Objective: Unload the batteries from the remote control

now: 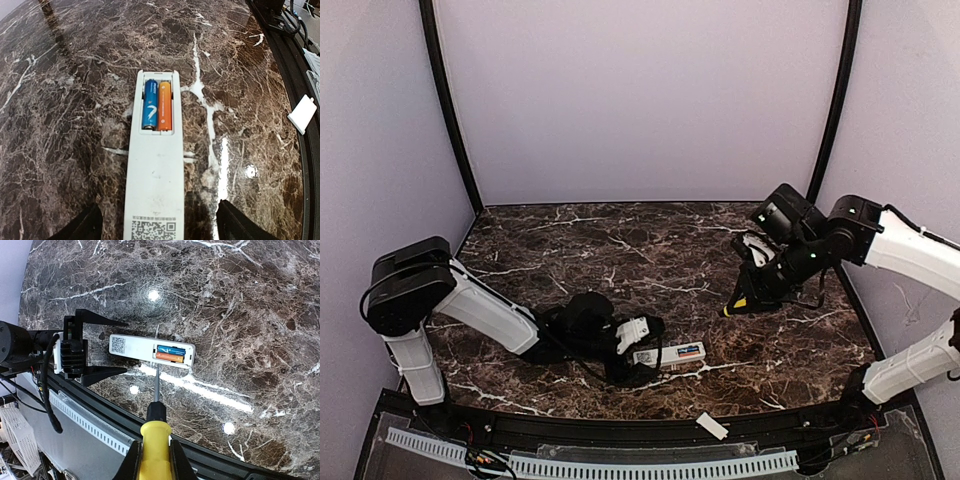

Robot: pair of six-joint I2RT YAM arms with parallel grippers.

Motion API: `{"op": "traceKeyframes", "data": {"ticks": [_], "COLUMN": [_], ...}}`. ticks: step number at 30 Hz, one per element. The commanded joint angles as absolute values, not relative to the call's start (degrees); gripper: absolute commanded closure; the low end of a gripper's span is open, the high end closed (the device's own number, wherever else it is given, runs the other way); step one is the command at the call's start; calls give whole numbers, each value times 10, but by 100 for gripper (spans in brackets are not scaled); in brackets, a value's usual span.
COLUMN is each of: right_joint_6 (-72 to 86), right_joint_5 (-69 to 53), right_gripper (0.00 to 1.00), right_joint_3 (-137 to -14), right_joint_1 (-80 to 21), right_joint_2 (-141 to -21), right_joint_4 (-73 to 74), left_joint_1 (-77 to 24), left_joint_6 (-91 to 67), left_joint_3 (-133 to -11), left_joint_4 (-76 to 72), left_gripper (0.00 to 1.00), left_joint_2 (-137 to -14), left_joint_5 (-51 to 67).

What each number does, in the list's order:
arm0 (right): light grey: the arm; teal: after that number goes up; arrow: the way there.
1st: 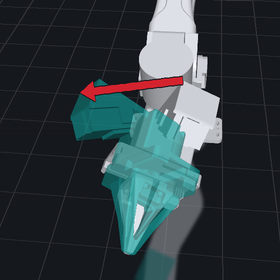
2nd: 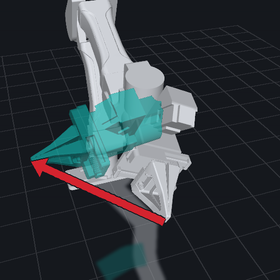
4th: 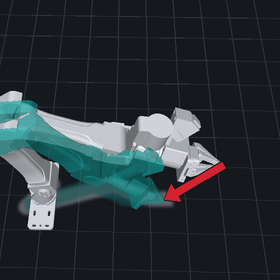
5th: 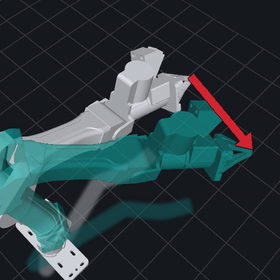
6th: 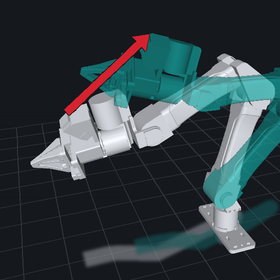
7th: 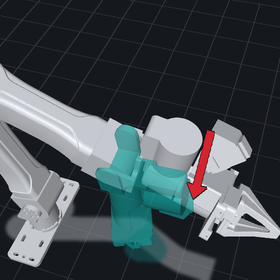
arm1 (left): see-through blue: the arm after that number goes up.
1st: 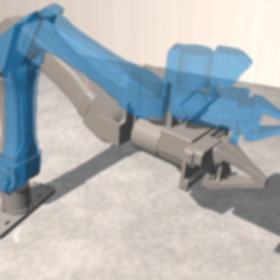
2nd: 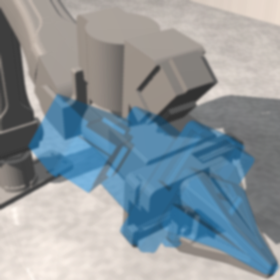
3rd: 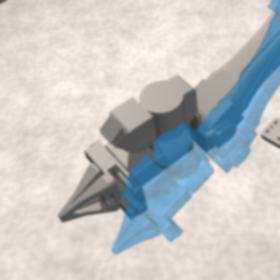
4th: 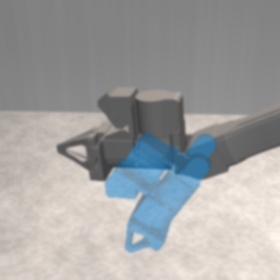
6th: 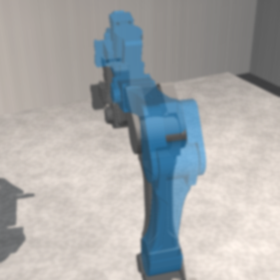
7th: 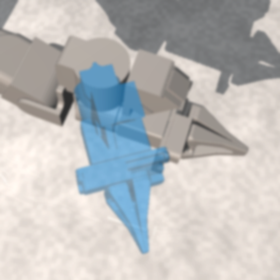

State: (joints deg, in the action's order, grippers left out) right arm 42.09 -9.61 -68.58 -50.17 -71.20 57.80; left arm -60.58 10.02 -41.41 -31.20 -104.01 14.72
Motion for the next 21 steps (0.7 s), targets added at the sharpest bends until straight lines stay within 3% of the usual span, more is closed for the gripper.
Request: {"op": "traceKeyframes", "data": {"ticks": [1, 10, 21], "right_joint_6": [422, 400, 387], "right_joint_5": [-112, -129, -134], "right_gripper": [100, 100, 100], "right_joint_3": [-703, -701, -688], "right_joint_1": [-498, -501, -504], "right_joint_2": [-731, -779, -807], "right_joint_4": [564, 563, 565], "left_joint_1": [-604, -604, -608], "left_joint_6": [111, 123, 137], "left_joint_3": [-435, -439, -466], "left_joint_4": [-338, -363, -343], "left_gripper": [23, 31, 57], "left_joint_2": [-1064, -1094, -1124], "left_joint_5": [169, 168, 183]}}
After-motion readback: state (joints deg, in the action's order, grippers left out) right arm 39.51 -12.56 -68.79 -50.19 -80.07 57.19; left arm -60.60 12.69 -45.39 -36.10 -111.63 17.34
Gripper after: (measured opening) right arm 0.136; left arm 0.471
